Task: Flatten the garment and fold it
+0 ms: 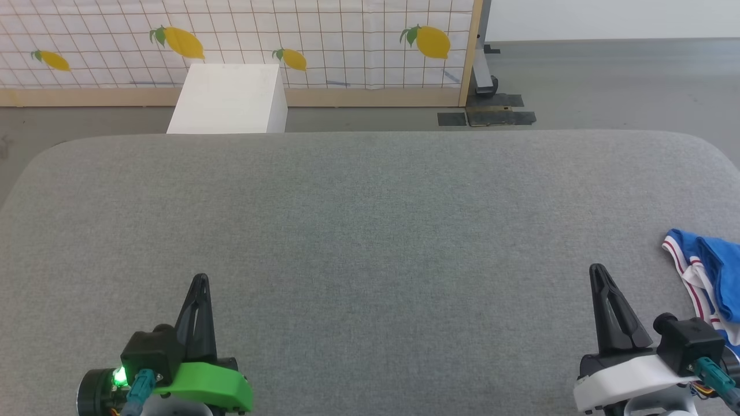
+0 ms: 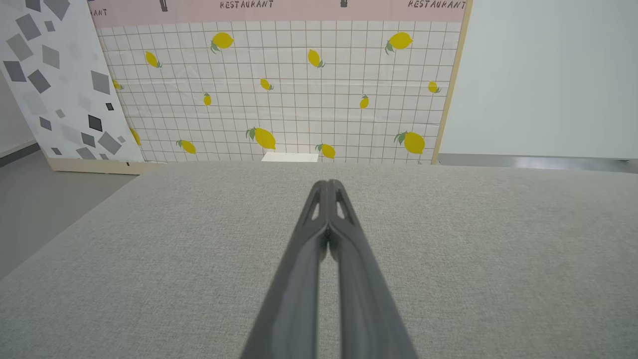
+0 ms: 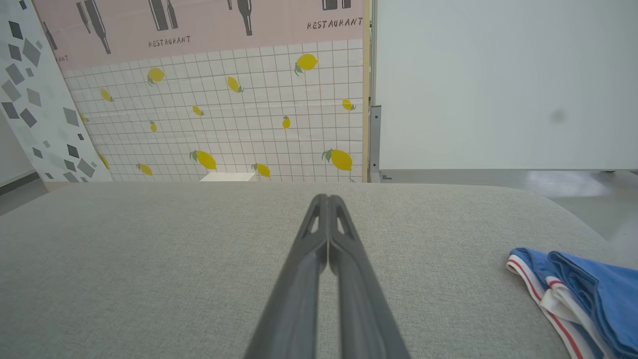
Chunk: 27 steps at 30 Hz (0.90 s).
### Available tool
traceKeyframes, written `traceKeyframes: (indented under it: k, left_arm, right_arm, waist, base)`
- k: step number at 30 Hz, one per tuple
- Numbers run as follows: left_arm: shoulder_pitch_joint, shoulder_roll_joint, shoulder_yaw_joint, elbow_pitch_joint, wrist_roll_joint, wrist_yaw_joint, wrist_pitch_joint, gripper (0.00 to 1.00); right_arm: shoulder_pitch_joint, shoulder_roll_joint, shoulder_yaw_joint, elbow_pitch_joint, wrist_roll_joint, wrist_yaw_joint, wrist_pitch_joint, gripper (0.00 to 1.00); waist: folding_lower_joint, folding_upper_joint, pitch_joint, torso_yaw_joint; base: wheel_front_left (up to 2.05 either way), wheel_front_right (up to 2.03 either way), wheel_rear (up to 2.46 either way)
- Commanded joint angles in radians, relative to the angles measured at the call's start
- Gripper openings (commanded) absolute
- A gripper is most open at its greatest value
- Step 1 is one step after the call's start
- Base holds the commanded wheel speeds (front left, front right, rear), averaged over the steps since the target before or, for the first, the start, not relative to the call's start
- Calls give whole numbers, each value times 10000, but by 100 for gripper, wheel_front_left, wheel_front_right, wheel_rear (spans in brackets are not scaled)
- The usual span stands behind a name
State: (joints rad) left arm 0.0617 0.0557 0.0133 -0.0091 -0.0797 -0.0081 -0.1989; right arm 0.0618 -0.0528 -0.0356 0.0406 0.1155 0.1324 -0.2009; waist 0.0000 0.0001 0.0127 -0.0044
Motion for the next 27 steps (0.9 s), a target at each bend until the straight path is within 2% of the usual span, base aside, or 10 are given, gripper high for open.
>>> traceKeyframes:
  k: [1,27]
  left_arm:
    - [-120,-15,-16,15,124,13,55,0]
    - [-255,-26,-47,36,306,31,579,0]
  right_arm:
    - [-134,6,31,-80,-94,-4,83,0]
    - [-265,12,119,-168,-382,-8,604,0]
  waist:
    - [0,-1,-2,1]
    - [0,-1,-36,13]
  base:
    - [0,0,0]
    - [0,0,0]
